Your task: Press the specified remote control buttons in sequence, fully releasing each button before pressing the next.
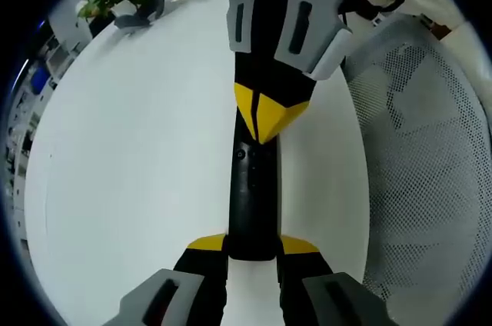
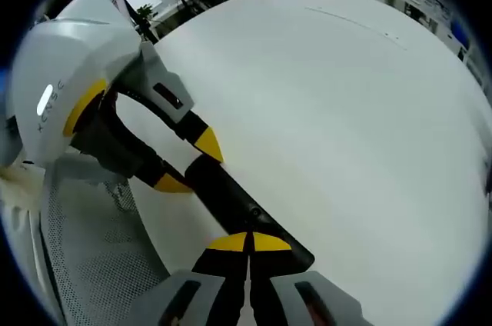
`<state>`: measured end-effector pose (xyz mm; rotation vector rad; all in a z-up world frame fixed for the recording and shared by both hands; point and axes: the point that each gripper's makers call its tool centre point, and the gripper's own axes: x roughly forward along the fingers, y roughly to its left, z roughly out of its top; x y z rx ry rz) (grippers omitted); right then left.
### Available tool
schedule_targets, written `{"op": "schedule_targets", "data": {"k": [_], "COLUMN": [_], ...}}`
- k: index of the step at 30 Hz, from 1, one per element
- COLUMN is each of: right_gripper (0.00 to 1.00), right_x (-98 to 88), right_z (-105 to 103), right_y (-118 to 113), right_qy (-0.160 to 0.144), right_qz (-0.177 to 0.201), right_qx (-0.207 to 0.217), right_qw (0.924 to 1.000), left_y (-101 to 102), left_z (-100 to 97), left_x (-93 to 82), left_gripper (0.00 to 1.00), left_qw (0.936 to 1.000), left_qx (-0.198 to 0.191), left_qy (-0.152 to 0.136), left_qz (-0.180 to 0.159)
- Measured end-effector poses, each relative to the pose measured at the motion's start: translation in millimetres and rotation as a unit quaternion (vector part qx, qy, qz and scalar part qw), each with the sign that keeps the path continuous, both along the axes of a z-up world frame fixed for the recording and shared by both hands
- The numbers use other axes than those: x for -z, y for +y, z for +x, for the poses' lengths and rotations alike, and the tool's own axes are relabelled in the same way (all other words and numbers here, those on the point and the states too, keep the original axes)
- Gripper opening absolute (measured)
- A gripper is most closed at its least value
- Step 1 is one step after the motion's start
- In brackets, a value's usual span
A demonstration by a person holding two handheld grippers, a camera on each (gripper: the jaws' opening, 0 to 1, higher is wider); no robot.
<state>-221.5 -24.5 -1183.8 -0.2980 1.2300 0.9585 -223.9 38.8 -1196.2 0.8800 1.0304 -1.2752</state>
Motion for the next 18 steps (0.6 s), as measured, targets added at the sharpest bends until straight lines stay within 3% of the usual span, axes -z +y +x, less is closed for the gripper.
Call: {"op": "schedule_targets", "data": {"k": [7, 15, 18], "right_gripper": [0.0, 0.0, 0.0], "right_x": [1.0, 1.7, 2.0], "right_z": [0.5, 2.0, 1.7], "right_y": [0.9, 0.0, 0.3], "right_qy": [0.006, 0.028, 0.026], "right_qz": [-0.009, -0.011, -0.014], "right_qx": [-0.016, 0.012, 0.001], "right_qw": [0.9998, 0.9995, 0.9996], "left_y": [-0.1, -0.1, -0.1], "left_z": [0.5, 0.7, 0.7], "left_x": [0.1, -0.2, -0.3], "left_gripper": [0.22, 0.22, 0.22], "left_qw": [1.0, 1.0, 1.0], "left_qx": [0.005, 0.005, 0.005], "left_qy": [0.003, 0.005, 0.005], "left_qz": [0.001, -0.003, -0.003]}}
